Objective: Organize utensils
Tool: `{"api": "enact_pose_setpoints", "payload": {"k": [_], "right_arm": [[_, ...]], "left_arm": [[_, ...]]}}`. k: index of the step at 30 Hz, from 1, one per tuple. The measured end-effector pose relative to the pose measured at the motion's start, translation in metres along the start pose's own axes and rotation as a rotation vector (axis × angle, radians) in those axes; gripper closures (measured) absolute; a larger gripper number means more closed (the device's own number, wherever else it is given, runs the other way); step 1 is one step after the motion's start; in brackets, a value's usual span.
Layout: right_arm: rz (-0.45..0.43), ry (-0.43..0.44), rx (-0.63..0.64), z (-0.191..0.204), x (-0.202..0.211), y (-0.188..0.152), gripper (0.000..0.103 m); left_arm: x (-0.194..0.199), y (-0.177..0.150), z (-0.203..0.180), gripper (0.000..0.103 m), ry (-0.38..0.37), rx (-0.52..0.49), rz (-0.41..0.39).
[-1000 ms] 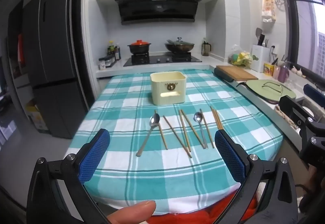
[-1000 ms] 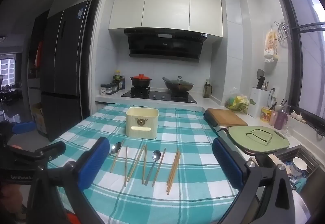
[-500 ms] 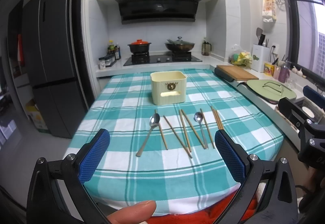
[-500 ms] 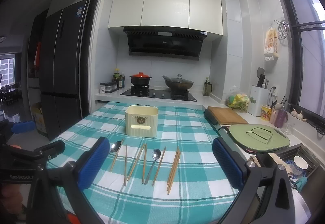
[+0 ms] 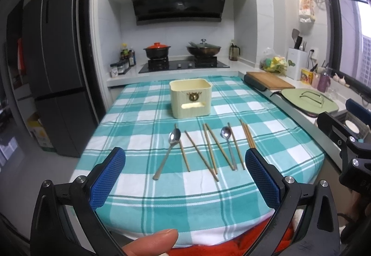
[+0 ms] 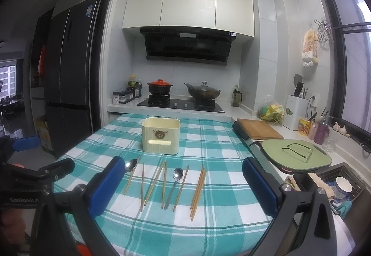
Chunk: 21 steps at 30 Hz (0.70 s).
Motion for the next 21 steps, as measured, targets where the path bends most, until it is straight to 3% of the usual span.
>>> {"api": "enact_pose_setpoints", "payload": {"k": [14, 21], "right_arm": [[0.039, -0.010, -0.026, -0.003, -0.016, -0.003, 0.000], [0.047, -0.013, -0.027, -0.005, -0.020, -0.003, 0.000]], "left_arm": [[-0.017, 0.003, 0.000, 0.000, 0.027, -0.037, 0.041], [-0.021, 0.007, 0.002, 0.000, 0.030, -0.025, 0.021]]}}
Point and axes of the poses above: each gripper's, at about its wrist camera, not at the fingertips, and x roughly against the way its jaws point, z to its left, y to its top, the point moved 9 cm from there along -x, roughly the way its jaws point, and after that the axes turned 9 degrees about z, right-handed, at the moved point
